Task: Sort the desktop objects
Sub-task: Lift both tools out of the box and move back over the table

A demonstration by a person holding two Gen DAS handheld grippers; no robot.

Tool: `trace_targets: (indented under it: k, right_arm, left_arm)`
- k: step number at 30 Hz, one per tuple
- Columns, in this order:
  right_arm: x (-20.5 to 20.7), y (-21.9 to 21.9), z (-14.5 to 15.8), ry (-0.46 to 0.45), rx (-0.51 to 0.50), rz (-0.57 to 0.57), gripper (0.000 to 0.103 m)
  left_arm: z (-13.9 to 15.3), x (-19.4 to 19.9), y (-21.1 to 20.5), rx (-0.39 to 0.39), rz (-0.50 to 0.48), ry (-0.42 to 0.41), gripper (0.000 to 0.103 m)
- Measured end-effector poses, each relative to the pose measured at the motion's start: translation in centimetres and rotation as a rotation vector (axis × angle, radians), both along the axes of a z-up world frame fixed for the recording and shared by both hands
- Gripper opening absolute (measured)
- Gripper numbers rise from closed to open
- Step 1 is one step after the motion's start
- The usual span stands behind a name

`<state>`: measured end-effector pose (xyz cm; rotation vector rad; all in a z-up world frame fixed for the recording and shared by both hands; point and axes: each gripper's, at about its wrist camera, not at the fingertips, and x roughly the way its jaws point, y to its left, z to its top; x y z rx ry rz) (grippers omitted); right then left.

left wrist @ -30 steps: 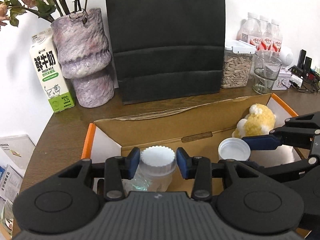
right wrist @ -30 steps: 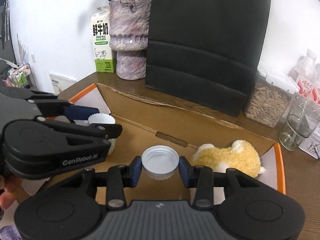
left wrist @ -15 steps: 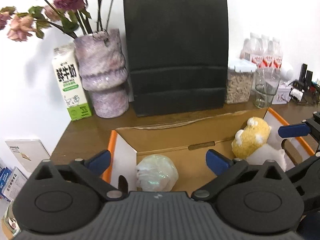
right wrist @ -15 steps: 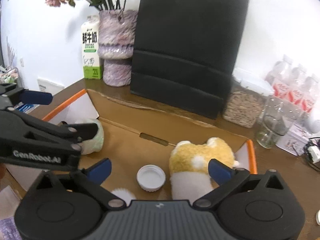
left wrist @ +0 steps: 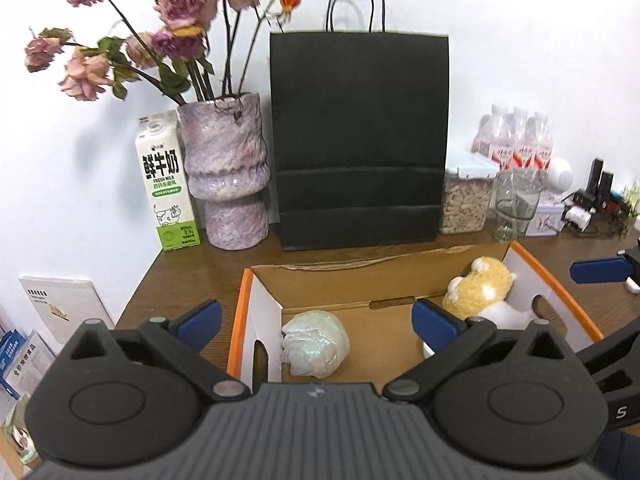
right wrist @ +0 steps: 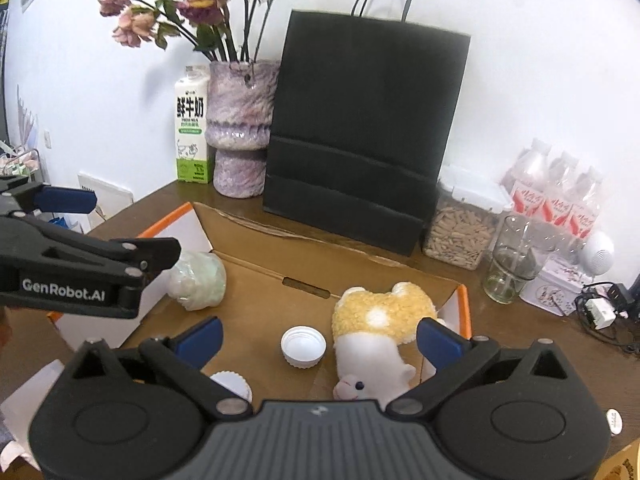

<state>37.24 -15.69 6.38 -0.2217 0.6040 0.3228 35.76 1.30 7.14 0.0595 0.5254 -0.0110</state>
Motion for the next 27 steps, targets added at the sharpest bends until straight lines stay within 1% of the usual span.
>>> trace_targets:
  k: [3, 8, 15, 19, 23, 27]
  right_arm:
    - [-1.9, -0.5, 0.6, -0.029, 0.020, 0.002, 0.103]
    - [-5.1, -1.3, 1.2, -0.085, 0.033, 0.012, 0.103]
    - [-9.7, -3.6, 1.2, -0.127, 0.092, 0.008, 0.103]
    - [-12.5, -4.9, 0.6, -0.131, 0.116, 0.002, 0.103]
    - [-15.5, -5.9, -0.5, -0.143, 0.124, -0.012, 0.103]
    - [-18.0, -7.0, -2.4, -0.118, 0.134, -0.042, 0.103]
  left_arm:
    - [0.7, -1.6, 0.2, -0.024, -0.009, -0.028, 0.103]
    - [1.2, -4.3, 0.5, -0.040, -0.019, -0.076, 0.103]
    - [0.8, -9.0, 1.2, -0.044, -0.027, -0.129, 0.103]
    - [0.2, -11.8, 1.8, -0.028, -0.018, -0.146, 0.103]
    - [-0.7, -14.5, 2.6, -0.032, -0.005, -0.147, 0.103]
    - [-1.8, -17.0, 3.4, -0.046, 0.005, -0.138, 0.103]
